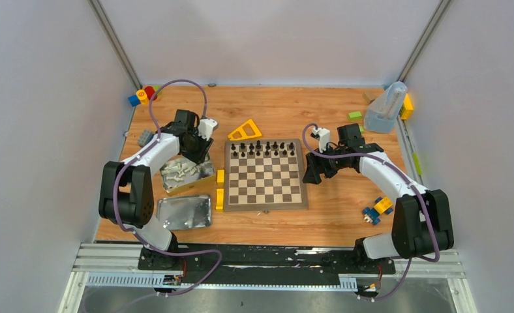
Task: Set up the chess pieces on the board
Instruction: Pick up the chess piece from the storage box, then place the chess piece on the chessboard.
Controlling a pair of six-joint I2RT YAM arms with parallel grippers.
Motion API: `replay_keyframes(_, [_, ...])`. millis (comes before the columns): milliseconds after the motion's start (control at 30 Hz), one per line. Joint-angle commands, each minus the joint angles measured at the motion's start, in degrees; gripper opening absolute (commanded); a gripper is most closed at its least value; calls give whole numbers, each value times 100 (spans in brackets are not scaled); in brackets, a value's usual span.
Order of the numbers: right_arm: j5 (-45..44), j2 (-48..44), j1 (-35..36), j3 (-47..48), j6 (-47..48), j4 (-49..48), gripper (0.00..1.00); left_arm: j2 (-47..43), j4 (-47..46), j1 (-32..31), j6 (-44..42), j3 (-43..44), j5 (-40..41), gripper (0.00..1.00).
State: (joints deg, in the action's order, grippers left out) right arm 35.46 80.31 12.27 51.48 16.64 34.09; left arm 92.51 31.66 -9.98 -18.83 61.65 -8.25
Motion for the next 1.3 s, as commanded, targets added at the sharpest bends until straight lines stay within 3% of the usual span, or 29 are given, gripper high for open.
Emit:
replay_keyframes(0, [70, -32, -18, 176, -3, 6, 75, 141, -265, 13, 243, 126, -33, 43])
replay_keyframes(400, [81, 2, -21, 177, 14, 19, 75, 413, -369, 5, 299, 209, -194, 33])
replay_keyframes(567, [95, -6, -15, 184, 23, 36, 75, 439, -354, 4, 239, 254, -155, 20])
replay_keyframes(767, [111, -37, -20, 186, 41, 54, 75, -153, -58, 5, -24, 272, 80, 13])
replay_keyframes(967, [127, -51, -15, 204, 49, 63, 75, -986, 889, -56, -320, 539, -576, 13])
replay_keyframes(1100, [67, -103, -21, 229, 53, 64, 75, -1359, 1457, -476, -590, 705, -1092, 13])
replay_keyframes(1267, [-221, -261, -36, 361, 119, 50, 75, -1491, 1778, -1923, -930, 725, -1366, 14])
